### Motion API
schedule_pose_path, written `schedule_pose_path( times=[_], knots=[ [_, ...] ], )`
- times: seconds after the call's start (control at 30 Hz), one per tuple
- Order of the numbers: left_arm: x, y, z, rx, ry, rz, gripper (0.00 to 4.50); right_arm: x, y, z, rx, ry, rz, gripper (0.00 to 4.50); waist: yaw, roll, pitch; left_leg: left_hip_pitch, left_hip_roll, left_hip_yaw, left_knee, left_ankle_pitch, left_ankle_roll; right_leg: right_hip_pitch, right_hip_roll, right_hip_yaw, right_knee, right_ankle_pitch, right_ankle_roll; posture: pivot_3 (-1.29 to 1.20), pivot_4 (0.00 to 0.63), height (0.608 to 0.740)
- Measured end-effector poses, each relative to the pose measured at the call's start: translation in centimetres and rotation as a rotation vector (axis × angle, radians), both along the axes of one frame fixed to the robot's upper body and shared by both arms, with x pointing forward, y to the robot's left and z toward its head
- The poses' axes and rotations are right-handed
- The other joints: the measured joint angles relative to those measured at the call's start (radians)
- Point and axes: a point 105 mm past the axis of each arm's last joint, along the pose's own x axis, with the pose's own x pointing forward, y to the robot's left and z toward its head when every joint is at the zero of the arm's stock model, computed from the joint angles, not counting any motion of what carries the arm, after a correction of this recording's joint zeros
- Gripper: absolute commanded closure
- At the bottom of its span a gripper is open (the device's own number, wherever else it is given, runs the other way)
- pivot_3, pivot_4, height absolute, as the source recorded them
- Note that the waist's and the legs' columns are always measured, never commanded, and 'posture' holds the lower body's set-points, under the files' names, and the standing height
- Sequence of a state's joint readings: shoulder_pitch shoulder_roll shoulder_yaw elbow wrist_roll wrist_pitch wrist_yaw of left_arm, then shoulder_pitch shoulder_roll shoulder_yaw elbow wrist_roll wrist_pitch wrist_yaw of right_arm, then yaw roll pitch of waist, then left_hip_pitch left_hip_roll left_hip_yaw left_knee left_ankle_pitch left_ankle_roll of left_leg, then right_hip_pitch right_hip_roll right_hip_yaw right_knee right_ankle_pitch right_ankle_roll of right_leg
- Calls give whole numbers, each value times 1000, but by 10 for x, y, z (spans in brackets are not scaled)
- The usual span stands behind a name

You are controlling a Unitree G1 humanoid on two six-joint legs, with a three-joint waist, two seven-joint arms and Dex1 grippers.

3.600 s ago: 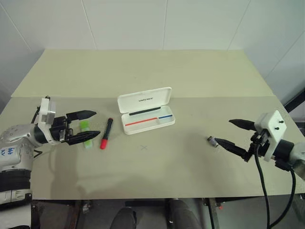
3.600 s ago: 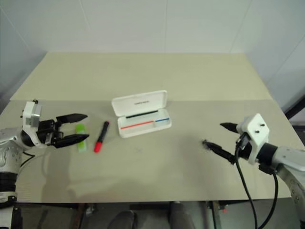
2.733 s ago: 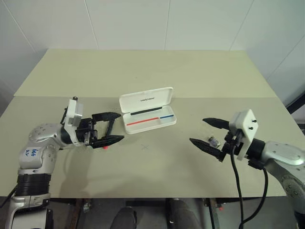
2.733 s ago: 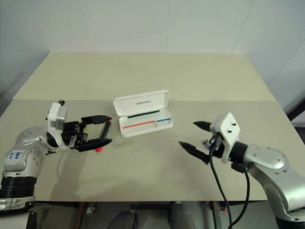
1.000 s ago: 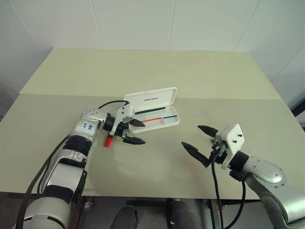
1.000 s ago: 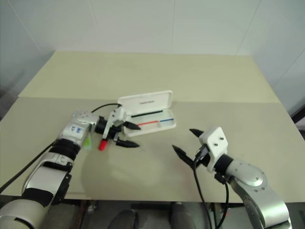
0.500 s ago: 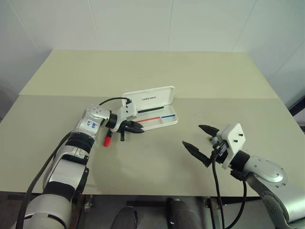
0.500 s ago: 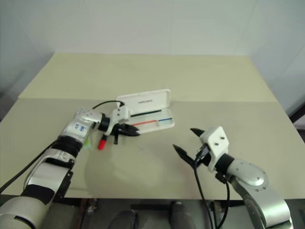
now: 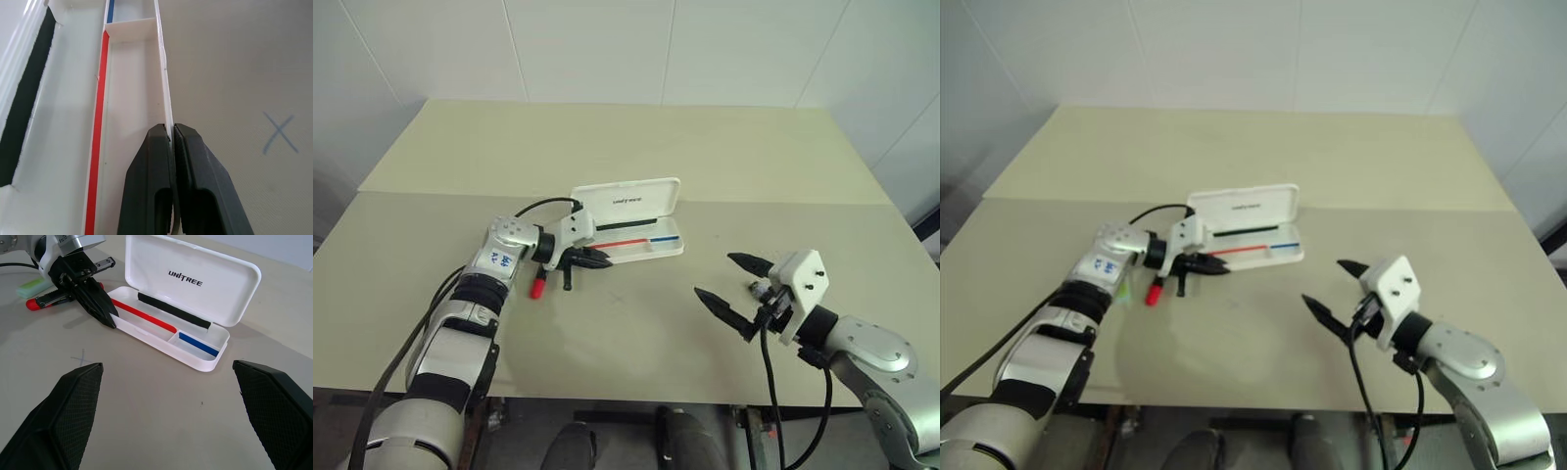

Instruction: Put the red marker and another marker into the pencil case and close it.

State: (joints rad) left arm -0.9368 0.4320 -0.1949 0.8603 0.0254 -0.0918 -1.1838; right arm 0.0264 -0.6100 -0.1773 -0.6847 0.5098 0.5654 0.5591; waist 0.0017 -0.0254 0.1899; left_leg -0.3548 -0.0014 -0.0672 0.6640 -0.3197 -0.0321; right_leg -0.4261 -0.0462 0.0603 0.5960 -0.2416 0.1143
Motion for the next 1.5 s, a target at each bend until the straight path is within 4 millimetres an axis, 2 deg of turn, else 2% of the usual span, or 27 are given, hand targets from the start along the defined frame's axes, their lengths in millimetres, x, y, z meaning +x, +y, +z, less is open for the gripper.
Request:
schedule_pose_path(
  times=[0.13, 0.3, 0.4, 0.5, 0.67, 0.83, 1.1, 1.27, 1.5],
  knots=[
    [-2, -12, 9, -94, -31, -42, 4473, -7, -8, 8, 66, -17, 17, 0, 0, 0, 0, -2, 0, 0, -1, 0, 0, -1, 0, 0, -2, 1, 2, 0, 150, 740],
    [-12, -18, 23, -144, -71, -132, 4473, -19, -21, 15, 86, -35, 55, 0, -3, 0, 0, -1, 0, 0, -2, -2, 2, -1, 0, 0, -3, 1, 2, 0, 150, 740],
    [-20, -17, 24, -145, -76, -166, 4473, -28, -36, 18, 47, -37, 74, 0, -3, 0, 0, -1, 0, 1, -3, -3, 2, -1, 0, 0, -4, 1, 2, 0, 150, 740],
    [-27, -16, 20, -140, -61, -192, 4473, -36, -41, 21, 33, -42, 112, 0, -3, 0, 0, -1, 0, 1, -3, -3, 2, -1, 0, 0, -4, 1, 2, 0, 150, 740],
    [-38, -6, 20, -102, -56, -213, 4473, -57, -55, 8, -39, 39, 157, 0, -2, 0, 0, -1, 0, 1, -2, -2, 2, 0, 0, 0, -4, 1, 2, 0, 150, 740],
    [-48, -3, 24, -87, -62, -238, 4473, -73, -63, -3, -69, 93, 189, 0, -2, 0, 1, -1, 0, 2, -2, -2, 2, 0, 0, 1, -4, 1, 2, 0, 150, 740],
    [-67, -8, 22, -32, -50, -315, 4473, -78, -68, 0, -86, 65, 198, 0, -5, 0, 1, 0, 1, 3, -2, -2, 2, 0, 0, 2, -4, 0, 0, 0, 150, 740],
    [-76, -2, 13, -9, 7, -306, 4473, -82, -72, -7, -72, 97, 184, 0, -3, 0, 1, 0, 1, 3, -2, -2, 2, 0, 0, 2, -3, 0, 0, 0, 150, 740],
    [-87, -6, 2, 4, 37, -330, 4473, -87, -72, -13, -73, 135, 181, 0, -3, 0, 1, 0, 1, 4, -1, -2, 2, 0, 0, 2, -3, 0, 0, 0, 150, 740]
  ],
)
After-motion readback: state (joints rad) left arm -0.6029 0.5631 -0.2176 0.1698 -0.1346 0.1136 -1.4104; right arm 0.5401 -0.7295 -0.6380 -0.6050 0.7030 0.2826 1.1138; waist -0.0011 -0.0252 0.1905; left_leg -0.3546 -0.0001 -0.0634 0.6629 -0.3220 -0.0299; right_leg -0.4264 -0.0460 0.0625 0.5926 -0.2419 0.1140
